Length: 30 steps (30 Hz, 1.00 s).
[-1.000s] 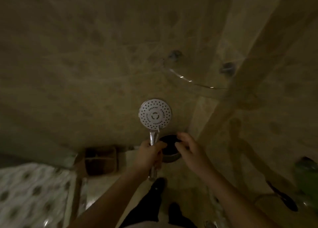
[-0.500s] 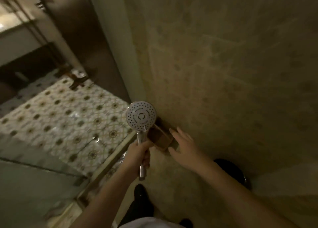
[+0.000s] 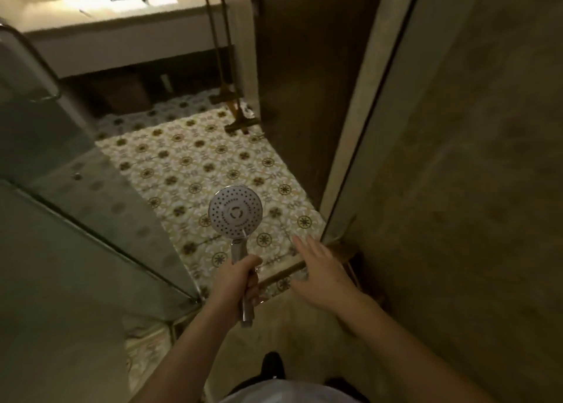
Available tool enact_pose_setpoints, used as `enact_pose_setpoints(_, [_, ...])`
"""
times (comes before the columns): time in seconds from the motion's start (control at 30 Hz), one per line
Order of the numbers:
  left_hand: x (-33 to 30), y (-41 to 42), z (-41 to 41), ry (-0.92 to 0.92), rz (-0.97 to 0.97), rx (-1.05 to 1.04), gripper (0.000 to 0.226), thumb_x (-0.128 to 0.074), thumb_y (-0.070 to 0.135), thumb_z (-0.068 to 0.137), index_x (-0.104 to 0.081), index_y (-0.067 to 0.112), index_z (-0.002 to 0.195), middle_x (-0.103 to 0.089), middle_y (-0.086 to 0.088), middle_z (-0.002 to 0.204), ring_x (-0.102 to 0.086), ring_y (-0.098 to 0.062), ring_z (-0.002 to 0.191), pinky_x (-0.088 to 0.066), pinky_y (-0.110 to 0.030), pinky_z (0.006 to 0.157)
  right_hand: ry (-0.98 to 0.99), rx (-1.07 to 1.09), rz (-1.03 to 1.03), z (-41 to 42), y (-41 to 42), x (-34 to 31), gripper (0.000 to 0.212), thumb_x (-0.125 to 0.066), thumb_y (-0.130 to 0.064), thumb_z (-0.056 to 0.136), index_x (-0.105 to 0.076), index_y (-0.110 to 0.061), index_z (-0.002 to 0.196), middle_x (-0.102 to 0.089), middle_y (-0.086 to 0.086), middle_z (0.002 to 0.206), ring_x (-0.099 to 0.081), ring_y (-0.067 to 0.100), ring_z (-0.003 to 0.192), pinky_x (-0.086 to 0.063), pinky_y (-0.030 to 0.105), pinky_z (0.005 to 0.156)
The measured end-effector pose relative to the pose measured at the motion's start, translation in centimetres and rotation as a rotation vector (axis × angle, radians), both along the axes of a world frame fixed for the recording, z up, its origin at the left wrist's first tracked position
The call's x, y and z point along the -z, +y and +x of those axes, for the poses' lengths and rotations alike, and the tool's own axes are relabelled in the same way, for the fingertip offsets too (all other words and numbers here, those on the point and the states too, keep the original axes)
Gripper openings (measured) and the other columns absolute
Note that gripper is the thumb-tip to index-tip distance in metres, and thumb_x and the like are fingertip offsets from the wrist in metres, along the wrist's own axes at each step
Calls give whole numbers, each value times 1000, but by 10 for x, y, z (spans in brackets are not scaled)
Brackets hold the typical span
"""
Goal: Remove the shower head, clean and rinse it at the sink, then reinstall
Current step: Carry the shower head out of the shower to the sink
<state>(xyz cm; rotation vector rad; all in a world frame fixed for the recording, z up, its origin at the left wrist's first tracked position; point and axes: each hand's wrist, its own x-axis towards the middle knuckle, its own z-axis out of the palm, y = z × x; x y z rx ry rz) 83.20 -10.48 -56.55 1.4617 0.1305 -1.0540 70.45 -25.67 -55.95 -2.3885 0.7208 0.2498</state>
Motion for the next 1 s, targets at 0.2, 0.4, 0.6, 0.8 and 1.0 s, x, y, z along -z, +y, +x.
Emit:
enact_pose_setpoints(0.2, [8,-14,77,87,-14,-127,25,-64,17,89,-45,18,72,-34,-1,49,-30,-17,38,-31,-25,40,25,-125,6,113,-25,9,87,-47,-59,84,4,-40,152,3,-6,164,2,17,149,-15,50,119])
enact_pose_setpoints(0.4, [18,-61,160,104,13,-240,26,-64,19,88,-45,19,70,-33,0,47,-30,-15,36,-30,-23,38,71,-270,4,219,-72,28,86,-47,-58,87,7,-41,152,4,-5,164,0,20,149,-15,50,119])
enact_pose_setpoints(0.6, [6,-131,276,93,72,-283,22,-63,16,90,-46,18,75,-35,-2,49,-32,-16,37,-31,-25,38,74,-360,-7,347,-155,37,89,-47,-57,87,4,-29,155,3,-4,164,0,18,149,-17,45,120])
enact_pose_setpoints(0.8, [-24,-209,401,94,100,-326,26,-61,14,91,-41,19,75,-34,1,48,-31,-14,36,-31,-24,39,32,-365,-8,479,-234,14,91,-46,-58,87,-1,-19,156,-3,-1,164,-8,19,149,-17,37,120])
enact_pose_setpoints(1.0, [-55,-258,512,69,27,-379,25,-64,15,91,-45,18,74,-36,1,48,-33,-14,37,-32,-25,38,0,-384,-38,605,-282,-20,93,-51,-55,85,-3,-19,156,-5,-4,164,-12,18,149,-27,39,116])
